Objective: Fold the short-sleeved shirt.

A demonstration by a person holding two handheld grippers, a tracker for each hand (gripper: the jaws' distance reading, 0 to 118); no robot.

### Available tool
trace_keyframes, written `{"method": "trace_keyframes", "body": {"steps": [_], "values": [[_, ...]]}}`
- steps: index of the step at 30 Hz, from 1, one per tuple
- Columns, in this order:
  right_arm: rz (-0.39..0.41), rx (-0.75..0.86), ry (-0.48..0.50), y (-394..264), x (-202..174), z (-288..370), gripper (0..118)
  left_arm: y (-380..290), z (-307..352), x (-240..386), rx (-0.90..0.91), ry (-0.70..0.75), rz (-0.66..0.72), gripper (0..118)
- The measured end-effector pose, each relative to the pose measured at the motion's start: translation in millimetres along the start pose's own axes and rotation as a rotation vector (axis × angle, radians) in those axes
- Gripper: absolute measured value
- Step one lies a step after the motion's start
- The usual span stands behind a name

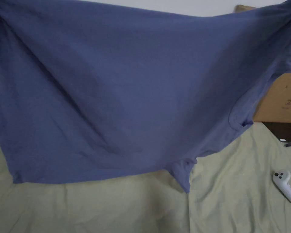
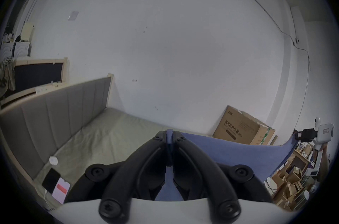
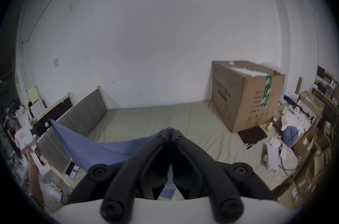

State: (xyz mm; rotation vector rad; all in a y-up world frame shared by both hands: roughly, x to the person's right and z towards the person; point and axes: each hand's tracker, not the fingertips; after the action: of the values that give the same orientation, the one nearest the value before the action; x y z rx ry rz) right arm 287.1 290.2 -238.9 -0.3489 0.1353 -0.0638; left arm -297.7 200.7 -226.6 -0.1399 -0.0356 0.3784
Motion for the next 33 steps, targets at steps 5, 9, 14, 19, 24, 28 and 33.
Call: {"method": "trace_keyframes", "body": {"steps": [5,9,14,19,24,28,33], "values": [[0.063,0.059,-0.048,32.9,-21.6,-21.6,1,52.1,-24.3,5.6,0.026,0.037,-0.03,4],[0.095,0.104,-0.071,59.9,-44.3,-48.7,1,79.2,-49.9,15.3,0.048,0.148,-0.081,4],[0.109,0.105,-0.101,99.1,-67.2,-95.6,1,104.9,-83.2,41.4,0.015,0.259,-0.187,4],[0.062,0.107,-0.127,136.3,-76.0,-146.7,1,136.3,-130.3,48.4,0.013,0.326,-0.267,4],[0.027,0.159,-0.182,168.4,-84.7,-200.9,1,156.4,-188.1,56.4,0.061,0.378,-0.342,4],[0.052,0.208,-0.254,182.2,-95.5,-244.1,1,159.0,-243.1,63.0,0.098,0.418,-0.418,4],[0.031,0.262,-0.286,188.1,-96.7,-282.4,1,143.2,-292.4,57.5,0.132,0.408,-0.394,4]]}}
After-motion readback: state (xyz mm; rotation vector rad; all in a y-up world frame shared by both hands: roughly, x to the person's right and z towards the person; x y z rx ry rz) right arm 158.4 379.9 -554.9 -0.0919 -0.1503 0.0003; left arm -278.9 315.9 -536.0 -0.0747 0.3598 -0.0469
